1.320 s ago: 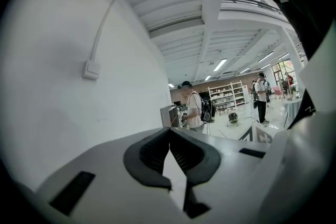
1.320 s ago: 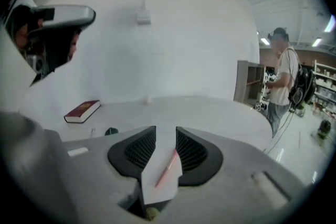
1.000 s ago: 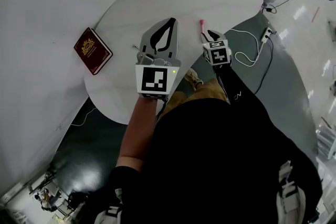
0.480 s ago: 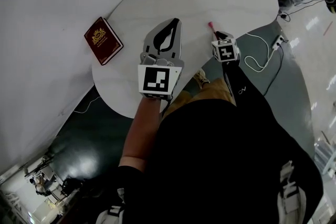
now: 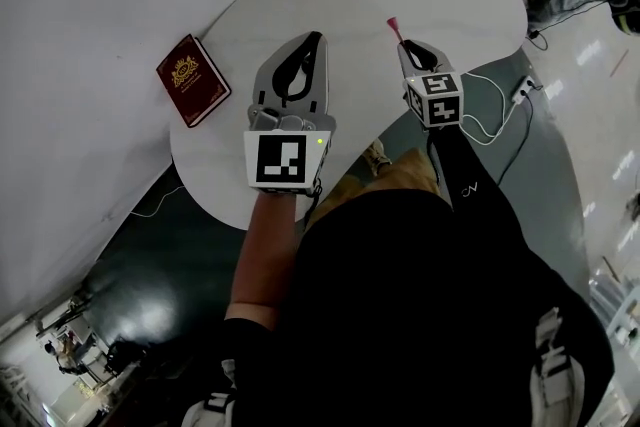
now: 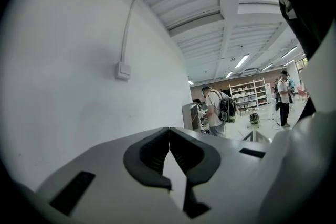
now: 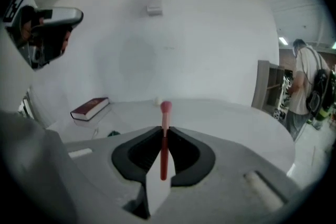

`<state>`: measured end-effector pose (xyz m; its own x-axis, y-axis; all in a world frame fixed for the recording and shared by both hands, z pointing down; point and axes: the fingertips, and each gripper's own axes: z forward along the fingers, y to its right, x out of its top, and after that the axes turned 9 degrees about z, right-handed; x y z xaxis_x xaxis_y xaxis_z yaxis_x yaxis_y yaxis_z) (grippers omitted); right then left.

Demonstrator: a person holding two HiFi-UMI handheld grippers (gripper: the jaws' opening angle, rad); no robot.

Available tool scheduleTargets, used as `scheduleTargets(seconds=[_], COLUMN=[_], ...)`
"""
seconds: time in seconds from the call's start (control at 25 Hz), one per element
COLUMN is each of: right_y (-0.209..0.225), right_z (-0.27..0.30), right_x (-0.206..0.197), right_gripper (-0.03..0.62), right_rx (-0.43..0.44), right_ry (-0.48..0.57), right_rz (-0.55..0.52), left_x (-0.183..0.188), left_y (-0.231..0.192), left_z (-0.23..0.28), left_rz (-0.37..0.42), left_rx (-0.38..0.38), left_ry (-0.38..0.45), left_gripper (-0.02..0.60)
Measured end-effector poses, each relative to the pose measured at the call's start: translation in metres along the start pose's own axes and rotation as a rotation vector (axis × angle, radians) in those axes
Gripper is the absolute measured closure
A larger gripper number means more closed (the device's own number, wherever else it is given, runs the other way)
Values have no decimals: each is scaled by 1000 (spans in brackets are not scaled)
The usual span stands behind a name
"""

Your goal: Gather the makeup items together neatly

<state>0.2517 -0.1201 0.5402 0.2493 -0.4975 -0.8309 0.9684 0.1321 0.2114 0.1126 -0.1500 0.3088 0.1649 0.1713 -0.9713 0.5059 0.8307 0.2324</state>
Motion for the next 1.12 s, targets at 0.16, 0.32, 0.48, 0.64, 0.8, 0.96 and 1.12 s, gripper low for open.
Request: scheduleTargets(seconds=[0.16,0.32,0.48,0.64,0.8,0.96,1.12], right_y=[-39,-77,-107,-119,-119,-115,-104], right_z=[-20,-38,-43,-16,20,65,102], right_x=[73,117,143,130,106,55,4], right_gripper=[545,545,545,545,545,545,545], right_rx=[90,190,263,291,279,263,237], right_ry=[146,230,281,204,122,-15,-149], right_rz=[-87,-68,-121,-134,-148,-165,-185], left_x=[9,11,0,3,6,-13,-26], left_y=[-26,-55,-81,-93,-102,-110,-111], left_z=[-9,-24,-47,-67,-86,-111,-124], left_rz=[19,37,26,50,29,11,-2], left_rx=[67,167,257,337,407,482,528], left_ry=[3,7,-33,-47,-44,-116,-148], left_gripper=[572,572,571,572,572,571,572])
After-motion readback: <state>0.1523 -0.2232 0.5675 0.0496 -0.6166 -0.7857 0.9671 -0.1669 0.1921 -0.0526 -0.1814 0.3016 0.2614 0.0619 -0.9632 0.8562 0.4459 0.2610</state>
